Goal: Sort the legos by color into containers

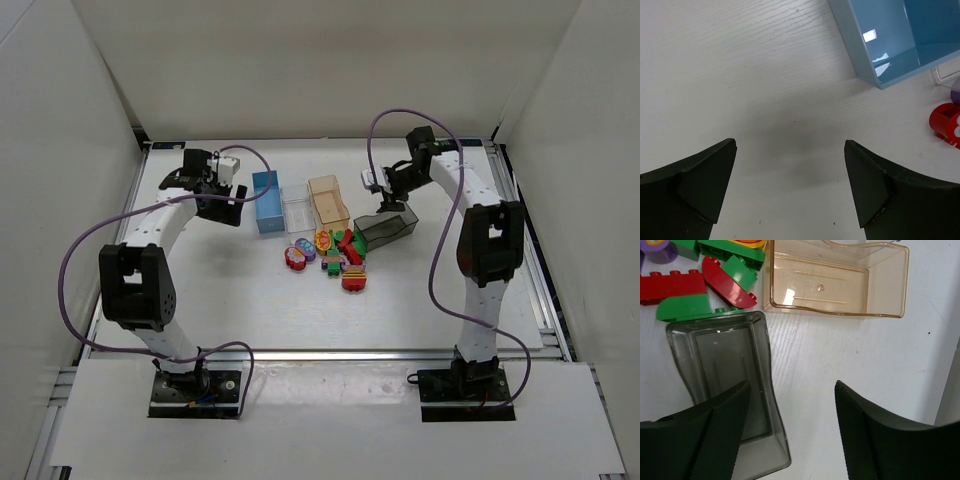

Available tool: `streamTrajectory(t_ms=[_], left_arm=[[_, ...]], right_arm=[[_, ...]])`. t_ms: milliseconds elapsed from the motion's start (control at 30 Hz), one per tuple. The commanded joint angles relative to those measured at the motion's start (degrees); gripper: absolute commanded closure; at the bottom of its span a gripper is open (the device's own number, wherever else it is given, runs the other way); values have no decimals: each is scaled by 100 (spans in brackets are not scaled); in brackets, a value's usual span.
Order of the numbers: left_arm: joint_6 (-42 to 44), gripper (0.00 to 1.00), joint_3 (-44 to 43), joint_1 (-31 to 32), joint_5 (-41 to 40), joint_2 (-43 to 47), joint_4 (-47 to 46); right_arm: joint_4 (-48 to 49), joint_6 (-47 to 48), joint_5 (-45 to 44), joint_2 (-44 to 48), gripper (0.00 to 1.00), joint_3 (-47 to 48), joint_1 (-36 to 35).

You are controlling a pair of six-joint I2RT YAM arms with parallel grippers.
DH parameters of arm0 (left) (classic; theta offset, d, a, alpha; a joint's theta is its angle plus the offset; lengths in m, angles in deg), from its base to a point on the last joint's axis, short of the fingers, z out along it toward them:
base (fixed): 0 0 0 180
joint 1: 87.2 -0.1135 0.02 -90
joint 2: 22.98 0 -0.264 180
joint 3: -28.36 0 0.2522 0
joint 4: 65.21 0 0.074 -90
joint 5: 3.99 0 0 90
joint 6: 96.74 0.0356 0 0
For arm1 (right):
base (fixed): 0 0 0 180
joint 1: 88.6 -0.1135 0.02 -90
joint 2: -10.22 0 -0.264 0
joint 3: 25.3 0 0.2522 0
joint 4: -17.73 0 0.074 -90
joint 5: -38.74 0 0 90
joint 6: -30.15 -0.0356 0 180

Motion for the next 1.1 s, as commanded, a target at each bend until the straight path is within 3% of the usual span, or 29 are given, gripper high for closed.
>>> streamTrajectory(t_ms=[0, 400, 933, 1067], left_arm=[[76, 1, -99, -12, -125, -15, 6], [94, 0, -406, -109, -178, -454, 85], [76, 1, -819, -109, -301, -885, 191], [50, 1, -837, -117, -319, -920, 191]], right_arm=[[-787, 458, 153, -418, 31, 691, 16], [-2096, 1196, -216, -1544, 38, 2063, 174], [-2379, 1531, -787, -2177, 51, 2363, 192], [-2370, 1329, -866, -2291, 61, 2503, 192]])
